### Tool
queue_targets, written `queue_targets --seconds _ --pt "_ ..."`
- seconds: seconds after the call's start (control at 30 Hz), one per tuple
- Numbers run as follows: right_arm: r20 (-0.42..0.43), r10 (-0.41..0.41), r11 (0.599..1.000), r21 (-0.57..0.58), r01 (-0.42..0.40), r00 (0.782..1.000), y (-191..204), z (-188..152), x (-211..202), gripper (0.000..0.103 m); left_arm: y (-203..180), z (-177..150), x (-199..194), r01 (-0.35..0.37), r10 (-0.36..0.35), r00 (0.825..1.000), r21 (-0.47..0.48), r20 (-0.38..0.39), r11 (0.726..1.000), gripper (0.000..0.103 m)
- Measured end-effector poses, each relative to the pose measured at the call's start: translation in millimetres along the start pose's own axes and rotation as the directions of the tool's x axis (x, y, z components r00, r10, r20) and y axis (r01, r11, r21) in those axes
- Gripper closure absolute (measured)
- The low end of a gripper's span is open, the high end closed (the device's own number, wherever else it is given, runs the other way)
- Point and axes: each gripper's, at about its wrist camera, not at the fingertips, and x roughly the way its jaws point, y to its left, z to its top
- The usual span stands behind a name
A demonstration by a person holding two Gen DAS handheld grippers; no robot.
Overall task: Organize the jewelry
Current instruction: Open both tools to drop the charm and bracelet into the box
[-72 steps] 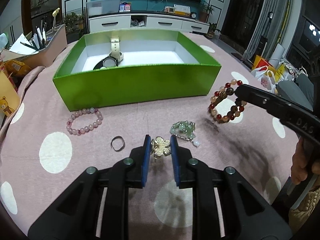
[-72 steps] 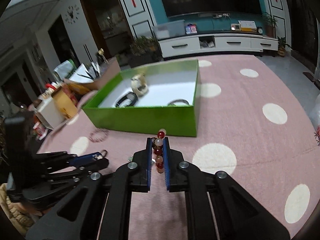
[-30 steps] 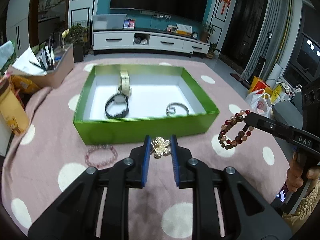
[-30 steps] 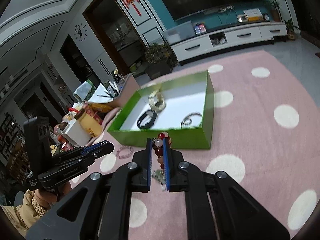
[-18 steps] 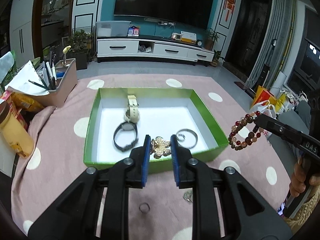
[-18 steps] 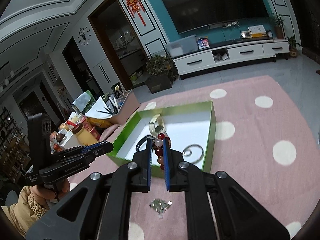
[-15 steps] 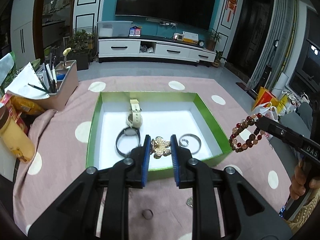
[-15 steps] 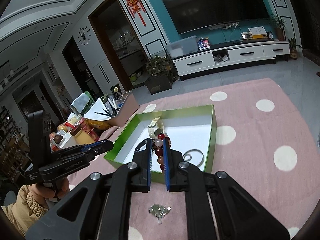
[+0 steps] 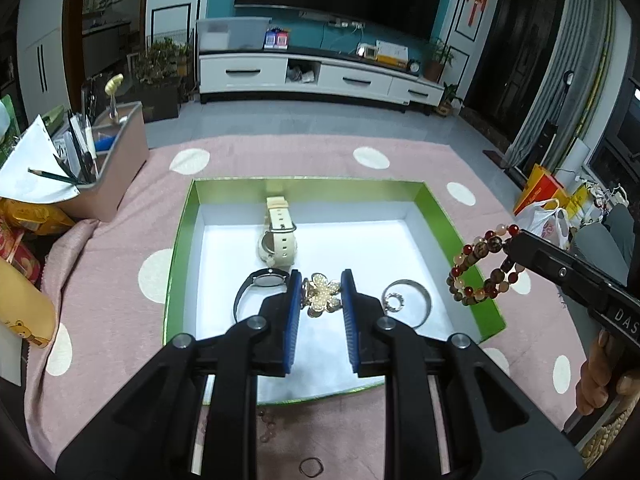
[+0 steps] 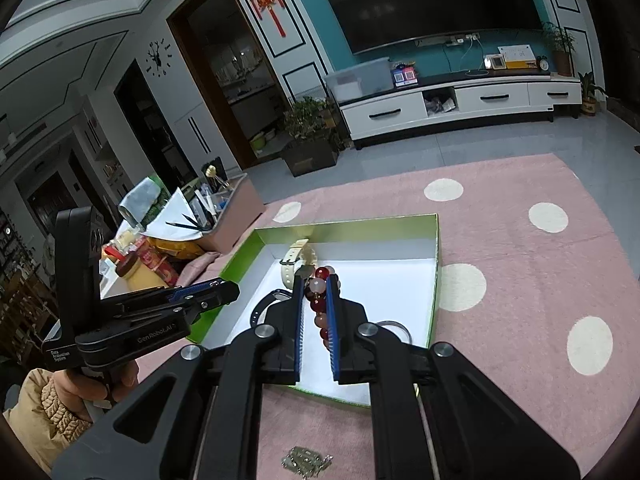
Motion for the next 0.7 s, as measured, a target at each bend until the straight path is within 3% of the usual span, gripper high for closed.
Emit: queue_targets --seconds 0.43,0.5,0.53,0.6,0.7 --pt "-0.080 -0.023 1.000 0.013 0.024 0.997 -6.5 -6.5 40.9 0.092 12.1 -1.5 31.6 -0.015 0.014 0.997 -0.010 -0.075 1.000 0.083" --pt "-0.092 -0.040 0.999 0.018 0.042 0.995 -8.4 -7.9 45.2 0.089 13.6 -2.0 34.3 -0.030 0.028 0.996 -0.020 -0.081 0.999 0.083" --pt "-0.097 -0.047 0.998 0.029 0.050 0.994 -10.7 -8.7 46.5 0.087 13.7 -2.3 34.5 -0.036 0.034 0.996 -0.020 -0.081 0.999 0.080" --pt "-0.099 -0.049 0.998 0.040 0.053 0.994 -13.8 -9.1 47.3 0.075 13.3 -2.8 33.4 -0.038 0.036 0.996 -0.019 -0.076 0.999 0.060" --pt "-0.092 -0.063 0.996 0.051 0.068 0.994 -18.6 -10.8 42.4 0.067 14.3 -1.9 26.0 -0.046 0.045 0.997 -0.017 -0.059 0.999 0.054"
